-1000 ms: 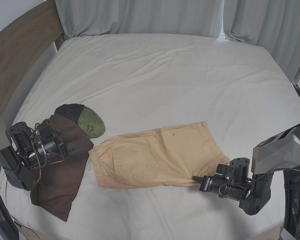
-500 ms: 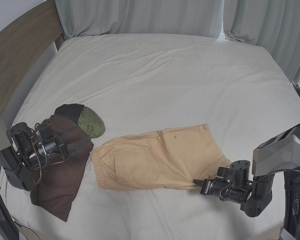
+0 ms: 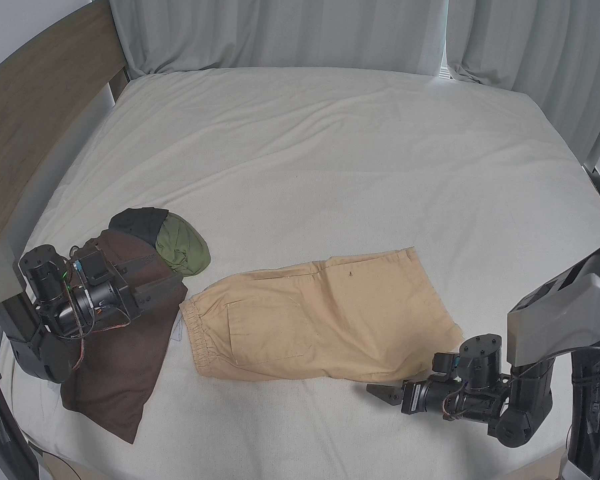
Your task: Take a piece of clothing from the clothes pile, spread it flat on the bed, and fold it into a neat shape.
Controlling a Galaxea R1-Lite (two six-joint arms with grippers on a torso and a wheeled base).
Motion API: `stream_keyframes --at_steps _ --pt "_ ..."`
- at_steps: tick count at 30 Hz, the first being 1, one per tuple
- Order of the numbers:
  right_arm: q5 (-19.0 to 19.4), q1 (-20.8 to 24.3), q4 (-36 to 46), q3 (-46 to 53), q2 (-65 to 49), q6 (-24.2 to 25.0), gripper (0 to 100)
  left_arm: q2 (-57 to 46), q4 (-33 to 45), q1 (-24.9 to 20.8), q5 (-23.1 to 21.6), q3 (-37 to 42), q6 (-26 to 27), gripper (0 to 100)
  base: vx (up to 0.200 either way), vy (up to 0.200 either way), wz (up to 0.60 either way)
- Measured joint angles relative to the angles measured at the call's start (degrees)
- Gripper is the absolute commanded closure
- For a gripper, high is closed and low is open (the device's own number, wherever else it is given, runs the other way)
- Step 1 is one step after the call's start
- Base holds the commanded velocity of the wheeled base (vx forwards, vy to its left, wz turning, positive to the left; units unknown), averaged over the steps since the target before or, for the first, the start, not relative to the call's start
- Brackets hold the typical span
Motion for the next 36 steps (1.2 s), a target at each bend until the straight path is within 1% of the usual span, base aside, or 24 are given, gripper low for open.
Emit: stream_keyframes --at_steps 4,9,18,27,32,36 --pt "0.11 2.07 -0.02 2.07 -1.88 -0.5 0 -0.16 0.0 0.22 0.66 -0.22 -1.45 0 0.0 0.0 0.0" --pt "0.49 4.39 -0.02 3.67 -4.55 -1.26 0 -0.72 0.02 0.38 2.19 -0.05 -5.3 0 0.0 0.0 0.0" --pt "0.6 6.6 -0.02 1.71 -11.33 -1.6 0 -1.82 0.02 0.16 2.06 0.96 -5.39 0 0.0 0.0 0.0" --pt "3.94 7.45 0.06 -1.52 -19.65 -1.76 0 -2.15 0.02 -0.06 1.94 1.57 -4.85 0 0.0 0.0 0.0" --pt "7.2 6.6 0.06 -2.78 -24.64 -1.95 0 -2.21 0.05 -0.59 2.0 1.74 -4.66 0 0.0 0.0 0.0" --pt "8.11 6.07 0.17 -3.83 -26.99 -3.51 0 -2.23 0.0 -1.1 2.02 2.1 -4.4 0 0.0 0.0 0.0"
